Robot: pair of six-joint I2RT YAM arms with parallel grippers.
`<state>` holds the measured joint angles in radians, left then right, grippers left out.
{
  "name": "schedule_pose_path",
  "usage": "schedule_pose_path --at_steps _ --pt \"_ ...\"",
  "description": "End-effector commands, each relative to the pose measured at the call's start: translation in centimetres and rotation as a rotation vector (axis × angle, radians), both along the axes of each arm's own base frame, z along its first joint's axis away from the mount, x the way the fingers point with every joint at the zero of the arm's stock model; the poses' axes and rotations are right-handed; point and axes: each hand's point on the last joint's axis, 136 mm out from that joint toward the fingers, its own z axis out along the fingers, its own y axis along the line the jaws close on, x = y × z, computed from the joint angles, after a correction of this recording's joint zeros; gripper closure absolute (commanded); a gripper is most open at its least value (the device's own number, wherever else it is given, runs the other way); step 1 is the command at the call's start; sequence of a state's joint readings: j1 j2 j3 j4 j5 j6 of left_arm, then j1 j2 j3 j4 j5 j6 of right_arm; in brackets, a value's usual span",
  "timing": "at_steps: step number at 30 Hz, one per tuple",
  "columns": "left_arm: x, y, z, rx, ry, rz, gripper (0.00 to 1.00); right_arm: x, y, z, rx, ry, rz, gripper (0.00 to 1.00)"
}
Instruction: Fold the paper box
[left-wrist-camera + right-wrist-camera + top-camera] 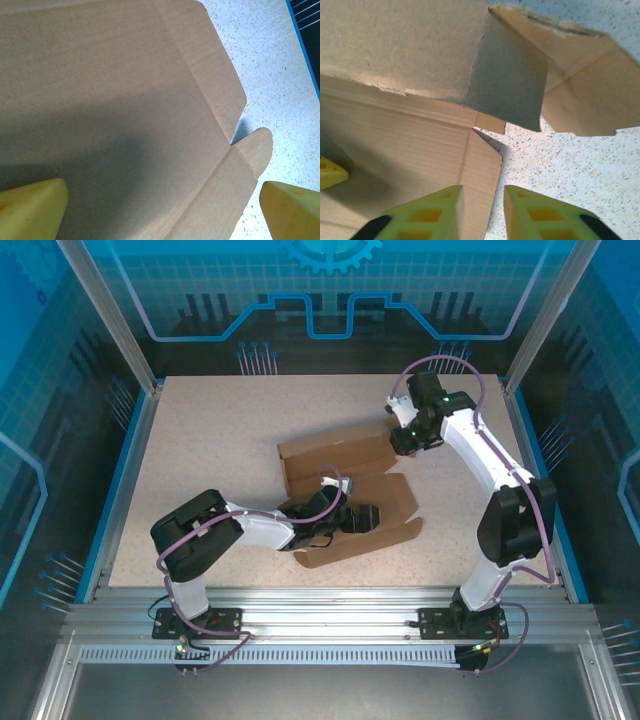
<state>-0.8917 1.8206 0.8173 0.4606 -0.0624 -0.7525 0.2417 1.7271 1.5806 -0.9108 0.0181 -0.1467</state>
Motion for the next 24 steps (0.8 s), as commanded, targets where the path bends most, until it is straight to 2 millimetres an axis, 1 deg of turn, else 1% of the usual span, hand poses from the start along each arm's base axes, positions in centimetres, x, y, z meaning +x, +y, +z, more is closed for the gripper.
schedule_pose_path --at_steps 1,4,7,11,14,16,18,21,24 --pt "-2.7 2.3 -5.7 0.129 0.171 -0.008 0.01 0.8 -0.6 3.9 0.050 -0.100 -0.022 0.65" --pt "-2.7 2.3 -5.7 0.126 0.170 -0.009 0.01 1.8 -1.3 4.7 0.057 -0.106 -0.027 0.59" --pt "-2.7 2.3 -5.7 0.125 0.170 -0.012 0.01 2.9 -2.0 4.6 0.087 -0.074 -0.031 0.46" --pt "-2.7 2.4 -5.7 0.130 0.173 -0.011 0.01 4.5 -3.3 4.2 0.044 -0.064 -0.039 0.41" --pt "-2.8 2.4 -5.8 0.131 0.176 -0.007 0.01 5.3 -3.6 3.6 0.036 -0.032 -0.013 0.31" --pt "-2.8 2.5 -5.9 0.132 0.180 -0.007 0.01 5.6 -3.5 2.9 0.025 -0.003 0.016 0.26" --pt "-2.8 2.4 -6.0 0.129 0.185 -0.008 0.01 5.9 -3.4 2.5 0.028 0.007 0.029 0.25" --pt "-2.9 2.3 -6.2 0.133 0.191 -0.010 0.01 6.7 -3.1 2.0 0.043 0.001 0.044 0.28" --pt "-2.9 2.4 -6.3 0.137 0.194 -0.009 0.01 7.3 -2.9 1.1 0.052 0.017 0.057 0.30"
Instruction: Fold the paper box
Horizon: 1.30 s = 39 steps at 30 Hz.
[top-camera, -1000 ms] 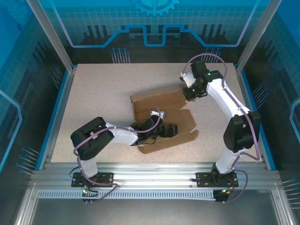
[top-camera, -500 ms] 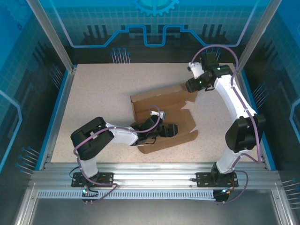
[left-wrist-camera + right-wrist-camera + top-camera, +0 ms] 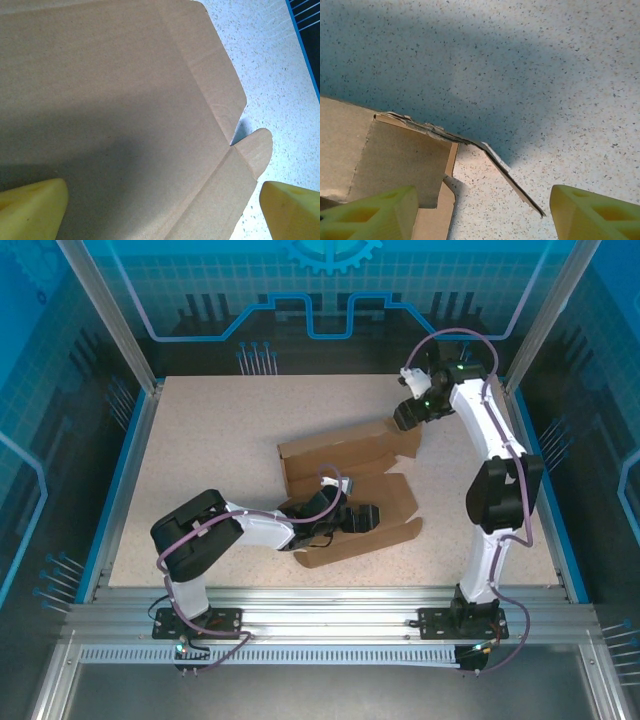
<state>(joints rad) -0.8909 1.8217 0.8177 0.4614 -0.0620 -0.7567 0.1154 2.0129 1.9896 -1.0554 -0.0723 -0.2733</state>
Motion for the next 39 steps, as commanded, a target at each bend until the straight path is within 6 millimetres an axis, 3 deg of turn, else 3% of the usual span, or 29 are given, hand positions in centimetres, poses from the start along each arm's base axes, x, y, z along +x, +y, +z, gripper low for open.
schedule_pose_path --at_steps 1,8,16,29,39 --pt "-2.9 2.3 -6.2 0.138 0.191 -0.013 0.01 0.4 0.0 -0.1 0.022 0.013 0.038 0.31" --pt "-2.9 2.3 -6.2 0.138 0.196 -0.009 0.01 0.6 0.3 -2.0 0.029 0.043 0.057 0.40" --pt "-2.9 2.2 -6.3 0.142 0.198 -0.012 0.01 -0.3 0.4 -2.4 0.035 0.053 0.062 0.71" --pt "-3.0 2.4 -6.2 0.143 0.194 -0.007 0.01 -1.6 0.2 -2.5 0.047 0.058 0.045 0.89" --pt "-2.8 2.0 -6.1 0.164 0.200 -0.004 0.01 -4.1 2.0 -1.6 0.042 0.049 0.066 0.96"
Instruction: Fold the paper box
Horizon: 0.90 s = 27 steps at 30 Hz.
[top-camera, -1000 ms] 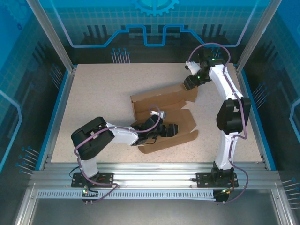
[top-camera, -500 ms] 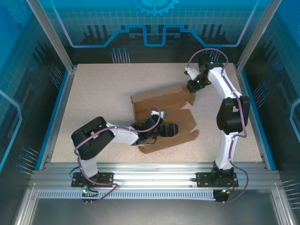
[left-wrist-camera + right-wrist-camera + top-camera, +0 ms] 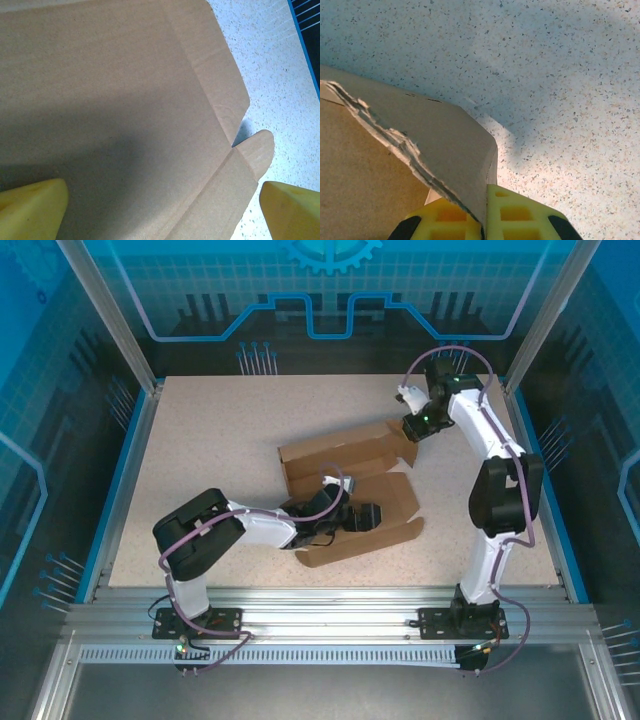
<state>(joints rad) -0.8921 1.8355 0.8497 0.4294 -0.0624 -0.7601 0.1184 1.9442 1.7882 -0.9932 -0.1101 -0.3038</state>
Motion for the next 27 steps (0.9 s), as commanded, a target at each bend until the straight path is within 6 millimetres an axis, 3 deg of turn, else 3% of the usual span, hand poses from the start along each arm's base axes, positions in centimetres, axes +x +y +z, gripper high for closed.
schedule_pose_path --at_steps 1,14,22,27 --pt "-3.0 2.4 -6.1 0.157 0.189 -0.005 0.01 -1.5 1.9 1.4 0.018 -0.012 0.026 0.95" --pt "-2.9 2.1 -5.9 0.149 0.188 -0.007 0.01 -3.9 5.0 0.9 -0.017 0.015 0.077 0.96" --pt "-2.9 2.2 -5.6 0.131 0.185 0.001 0.01 -5.0 5.4 -0.3 0.018 0.038 0.025 0.96" --pt "-2.8 2.0 -4.3 0.096 0.169 0.001 0.01 -5.5 5.0 -1.2 0.004 0.043 -0.009 0.96"
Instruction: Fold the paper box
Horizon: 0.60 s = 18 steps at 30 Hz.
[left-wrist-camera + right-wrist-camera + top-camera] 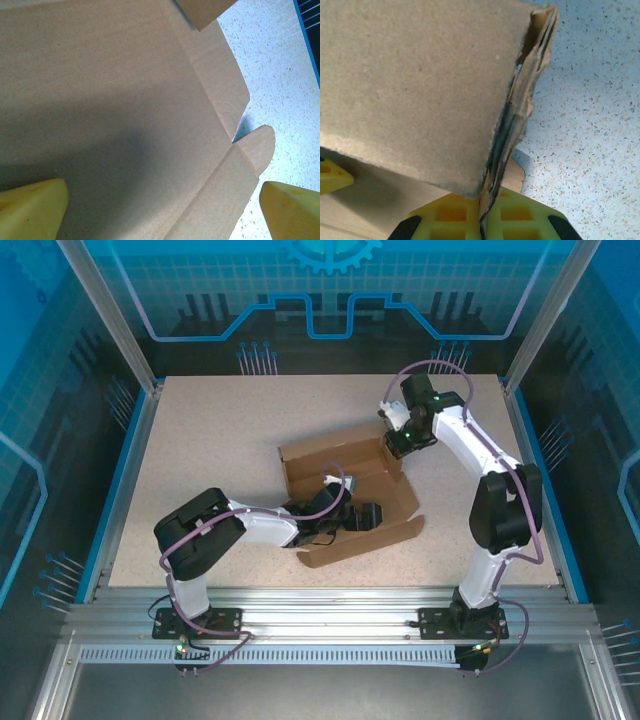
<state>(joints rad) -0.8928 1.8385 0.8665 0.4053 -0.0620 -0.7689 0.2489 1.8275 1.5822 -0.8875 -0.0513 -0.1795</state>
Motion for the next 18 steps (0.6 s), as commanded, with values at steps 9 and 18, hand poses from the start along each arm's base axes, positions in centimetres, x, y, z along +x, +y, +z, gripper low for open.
schedule_pose_path --at_steps 9,18 --pt "-3.9 0.9 2.9 -0.032 0.068 -0.108 0.01 -2.3 0.8 -1.9 0.011 0.019 -0.026 0.97" --pt "-5.4 3.8 14.2 0.001 -0.105 -0.184 0.01 -1.3 3.3 -1.5 0.015 -0.042 0.058 0.95"
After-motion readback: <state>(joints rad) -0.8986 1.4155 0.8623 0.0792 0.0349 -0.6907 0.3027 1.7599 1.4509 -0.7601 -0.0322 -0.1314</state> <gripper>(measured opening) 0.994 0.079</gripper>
